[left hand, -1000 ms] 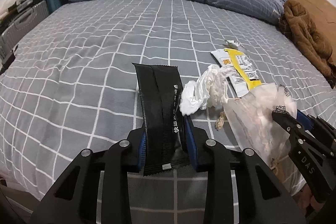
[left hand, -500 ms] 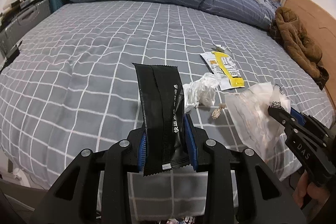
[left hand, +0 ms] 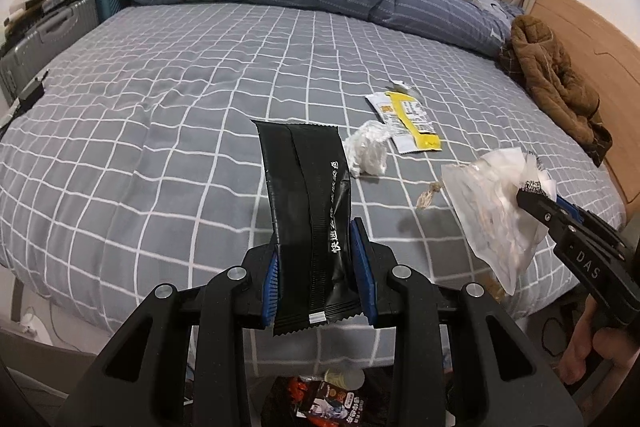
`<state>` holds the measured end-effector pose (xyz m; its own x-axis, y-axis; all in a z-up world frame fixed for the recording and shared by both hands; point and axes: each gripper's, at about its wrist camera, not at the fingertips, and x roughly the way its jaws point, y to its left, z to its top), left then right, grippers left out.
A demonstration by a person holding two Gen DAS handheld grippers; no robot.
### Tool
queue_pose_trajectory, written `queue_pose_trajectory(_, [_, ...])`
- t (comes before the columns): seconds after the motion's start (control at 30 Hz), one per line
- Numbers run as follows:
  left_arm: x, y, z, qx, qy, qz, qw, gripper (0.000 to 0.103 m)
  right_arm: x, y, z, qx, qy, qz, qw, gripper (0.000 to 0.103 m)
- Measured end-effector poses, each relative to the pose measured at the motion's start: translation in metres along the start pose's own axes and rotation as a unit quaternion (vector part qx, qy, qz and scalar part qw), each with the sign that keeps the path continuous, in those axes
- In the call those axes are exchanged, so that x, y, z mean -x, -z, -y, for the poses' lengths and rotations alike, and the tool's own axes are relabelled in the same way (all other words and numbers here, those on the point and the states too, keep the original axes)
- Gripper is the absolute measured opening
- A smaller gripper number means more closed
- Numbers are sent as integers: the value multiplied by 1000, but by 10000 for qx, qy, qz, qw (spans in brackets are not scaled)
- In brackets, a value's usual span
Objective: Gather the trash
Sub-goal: 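Carry the black packet and white plastic bag down over the trash bin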
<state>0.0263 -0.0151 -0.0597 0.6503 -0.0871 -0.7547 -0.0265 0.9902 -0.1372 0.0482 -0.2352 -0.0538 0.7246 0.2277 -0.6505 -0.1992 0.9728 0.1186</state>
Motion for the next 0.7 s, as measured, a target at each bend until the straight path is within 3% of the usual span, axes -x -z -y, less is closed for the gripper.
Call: queue_pose_trajectory(0.7, [37, 38, 12, -133, 65, 75, 9999, 31, 51, 37, -22, 148, 53, 34, 9999, 27])
